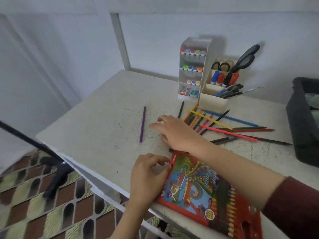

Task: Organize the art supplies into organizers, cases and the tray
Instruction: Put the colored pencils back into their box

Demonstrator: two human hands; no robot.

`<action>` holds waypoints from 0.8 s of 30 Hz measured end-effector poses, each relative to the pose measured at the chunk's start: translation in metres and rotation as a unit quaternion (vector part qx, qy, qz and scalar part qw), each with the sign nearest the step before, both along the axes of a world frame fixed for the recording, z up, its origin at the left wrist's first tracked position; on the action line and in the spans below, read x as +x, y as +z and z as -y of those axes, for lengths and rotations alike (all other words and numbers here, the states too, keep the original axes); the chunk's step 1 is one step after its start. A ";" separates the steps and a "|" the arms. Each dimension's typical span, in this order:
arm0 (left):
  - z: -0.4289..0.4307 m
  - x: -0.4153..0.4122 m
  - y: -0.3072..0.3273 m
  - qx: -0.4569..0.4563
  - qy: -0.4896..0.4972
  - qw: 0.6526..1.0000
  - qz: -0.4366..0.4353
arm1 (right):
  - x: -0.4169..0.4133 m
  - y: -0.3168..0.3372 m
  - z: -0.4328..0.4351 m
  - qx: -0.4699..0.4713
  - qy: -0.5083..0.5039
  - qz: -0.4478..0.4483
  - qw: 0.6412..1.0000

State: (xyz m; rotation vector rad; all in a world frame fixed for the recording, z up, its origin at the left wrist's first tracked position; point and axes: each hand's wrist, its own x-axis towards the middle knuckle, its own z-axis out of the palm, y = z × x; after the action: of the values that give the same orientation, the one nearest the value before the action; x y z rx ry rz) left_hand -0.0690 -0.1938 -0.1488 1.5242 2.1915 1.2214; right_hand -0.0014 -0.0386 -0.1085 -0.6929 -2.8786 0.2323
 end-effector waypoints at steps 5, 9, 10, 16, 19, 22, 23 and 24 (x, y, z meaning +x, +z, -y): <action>-0.005 -0.010 -0.004 -0.001 -0.016 0.999 0.050 | -0.038 -0.004 -0.011 0.032 0.056 0.041 0.997; -0.008 -0.012 -0.006 0.001 -0.028 0.998 0.054 | -0.045 0.000 -0.015 0.059 0.094 0.035 0.993; -0.009 -0.012 -0.005 -0.003 -0.030 0.998 0.055 | -0.045 -0.002 -0.016 0.067 0.102 0.030 0.992; -0.010 -0.012 -0.006 -0.006 -0.030 0.998 0.051 | -0.031 -0.016 -0.021 0.092 0.136 -0.025 0.986; -0.010 -0.013 -0.007 -0.004 -0.026 0.998 0.050 | -0.018 -0.013 -0.016 0.086 0.130 -0.095 0.983; -0.010 -0.012 -0.006 -0.004 -0.025 0.998 0.056 | 0.002 0.000 -0.005 0.056 0.096 -0.173 0.979; -0.011 -0.011 -0.006 -0.004 -0.027 0.998 0.055 | 0.012 0.004 0.000 0.048 0.084 -0.190 0.977; -0.010 -0.013 -0.005 -0.003 -0.026 0.998 0.056 | 0.019 0.009 0.004 0.039 0.076 -0.203 0.976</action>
State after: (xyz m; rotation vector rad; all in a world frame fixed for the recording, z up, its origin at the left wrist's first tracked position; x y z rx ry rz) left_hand -0.0815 -0.1835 -0.1542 1.4639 2.0704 1.2524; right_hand 0.0175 -0.0427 -0.0997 -0.3597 -2.5317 0.2462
